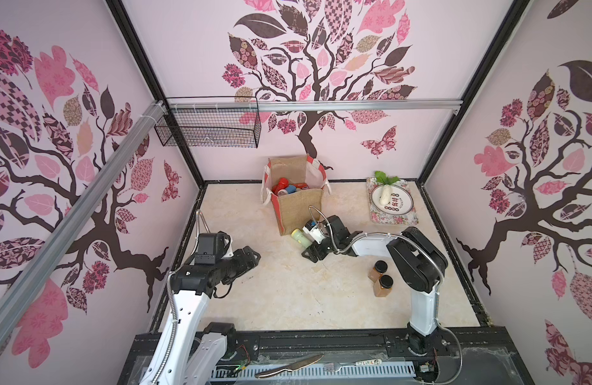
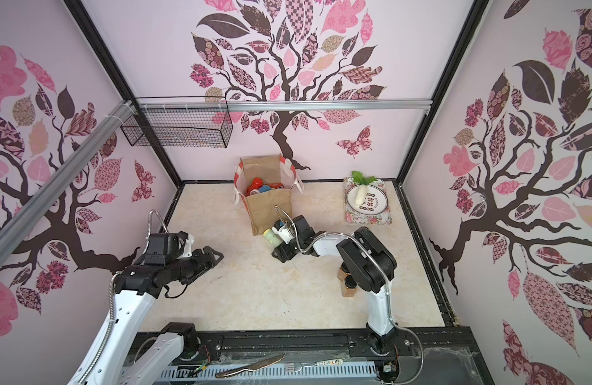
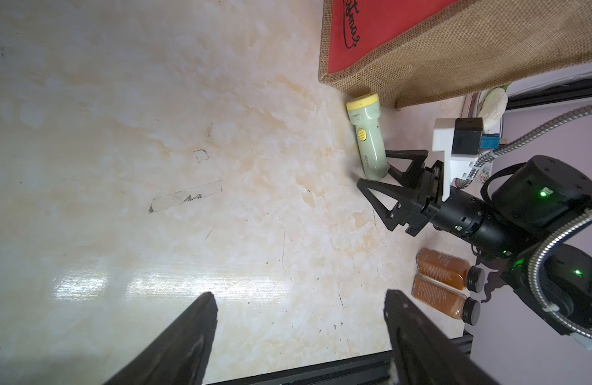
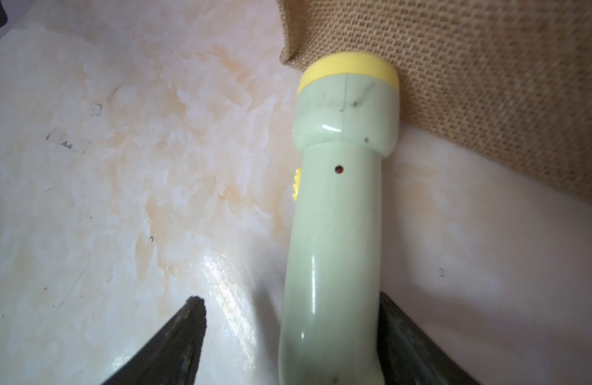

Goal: Put the flashlights into the tote bags
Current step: Adjust the flashlight at the center of the board, then pick up the flashlight from the center of the board.

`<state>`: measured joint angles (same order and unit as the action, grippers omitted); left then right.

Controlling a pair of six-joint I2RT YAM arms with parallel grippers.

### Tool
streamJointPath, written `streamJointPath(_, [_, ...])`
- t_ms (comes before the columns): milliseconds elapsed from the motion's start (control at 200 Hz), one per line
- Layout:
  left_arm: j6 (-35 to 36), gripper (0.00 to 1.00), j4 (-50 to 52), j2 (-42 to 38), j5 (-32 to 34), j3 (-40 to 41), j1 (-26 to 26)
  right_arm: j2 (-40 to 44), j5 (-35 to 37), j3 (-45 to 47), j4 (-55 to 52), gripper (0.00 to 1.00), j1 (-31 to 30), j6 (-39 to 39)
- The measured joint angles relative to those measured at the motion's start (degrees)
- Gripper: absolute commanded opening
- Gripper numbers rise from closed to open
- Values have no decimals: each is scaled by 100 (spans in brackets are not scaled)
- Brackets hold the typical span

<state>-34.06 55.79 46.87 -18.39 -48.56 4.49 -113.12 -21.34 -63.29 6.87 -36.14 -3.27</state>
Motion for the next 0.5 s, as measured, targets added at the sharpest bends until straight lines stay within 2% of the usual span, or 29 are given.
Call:
streamJointPath(245, [52, 82, -2, -2, 13, 4, 0, -20, 380, -140, -107, 72, 24, 232])
streamJointPath(500, [114, 82, -22, -2, 9, 4, 0, -109, 463, -369, -173, 69, 24, 243])
